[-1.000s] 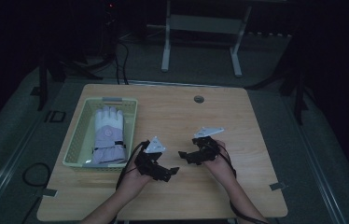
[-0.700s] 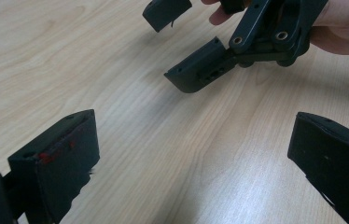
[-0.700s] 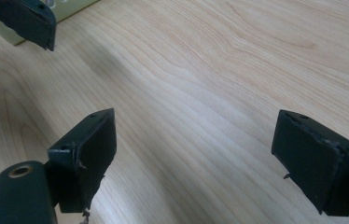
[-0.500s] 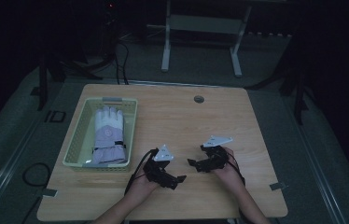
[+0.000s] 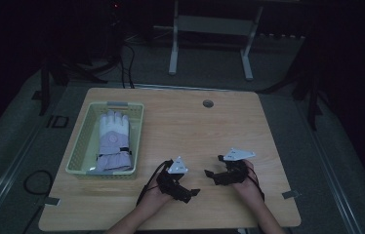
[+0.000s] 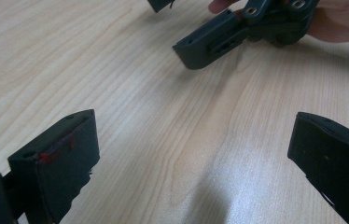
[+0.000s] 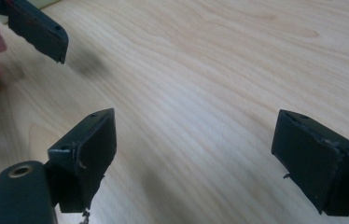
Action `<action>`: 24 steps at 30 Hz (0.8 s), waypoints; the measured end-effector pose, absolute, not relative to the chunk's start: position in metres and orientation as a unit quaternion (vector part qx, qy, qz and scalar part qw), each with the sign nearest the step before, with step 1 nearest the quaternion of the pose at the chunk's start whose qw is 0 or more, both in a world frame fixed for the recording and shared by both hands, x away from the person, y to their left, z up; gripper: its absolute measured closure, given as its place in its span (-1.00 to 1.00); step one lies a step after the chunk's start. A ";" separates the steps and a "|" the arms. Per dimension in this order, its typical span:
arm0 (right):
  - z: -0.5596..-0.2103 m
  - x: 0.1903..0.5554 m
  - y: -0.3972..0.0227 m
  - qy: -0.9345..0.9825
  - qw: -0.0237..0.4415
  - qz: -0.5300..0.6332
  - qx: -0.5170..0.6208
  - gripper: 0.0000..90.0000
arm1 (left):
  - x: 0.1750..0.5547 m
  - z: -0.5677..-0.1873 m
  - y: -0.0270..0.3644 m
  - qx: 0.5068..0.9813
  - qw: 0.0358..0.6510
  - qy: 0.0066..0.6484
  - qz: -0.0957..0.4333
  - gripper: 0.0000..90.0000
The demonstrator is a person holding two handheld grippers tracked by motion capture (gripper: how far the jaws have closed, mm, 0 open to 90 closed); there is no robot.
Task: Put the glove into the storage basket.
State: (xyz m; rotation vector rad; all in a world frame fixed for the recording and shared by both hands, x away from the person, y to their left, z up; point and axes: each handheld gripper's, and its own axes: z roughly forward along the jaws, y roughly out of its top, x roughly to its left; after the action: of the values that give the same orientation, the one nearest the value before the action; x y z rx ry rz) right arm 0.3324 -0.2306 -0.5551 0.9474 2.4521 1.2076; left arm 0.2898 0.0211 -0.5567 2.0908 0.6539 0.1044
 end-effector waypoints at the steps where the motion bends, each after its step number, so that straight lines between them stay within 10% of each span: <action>1: -0.555 0.331 -0.232 0.843 0.126 0.410 0.325 -0.69 | 0.289 -0.558 0.020 0.848 0.457 0.265 0.041 -0.95; 24: -0.560 0.312 -0.261 0.831 0.141 0.423 0.334 -0.69 | 0.278 -0.565 0.015 0.854 0.456 0.241 0.066 -0.95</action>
State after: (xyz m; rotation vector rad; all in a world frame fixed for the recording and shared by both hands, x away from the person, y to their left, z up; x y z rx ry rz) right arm 0.3123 -0.2612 -0.5595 0.9639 2.3987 1.2203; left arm 0.2776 0.0150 -0.5654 2.1057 0.5934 0.1625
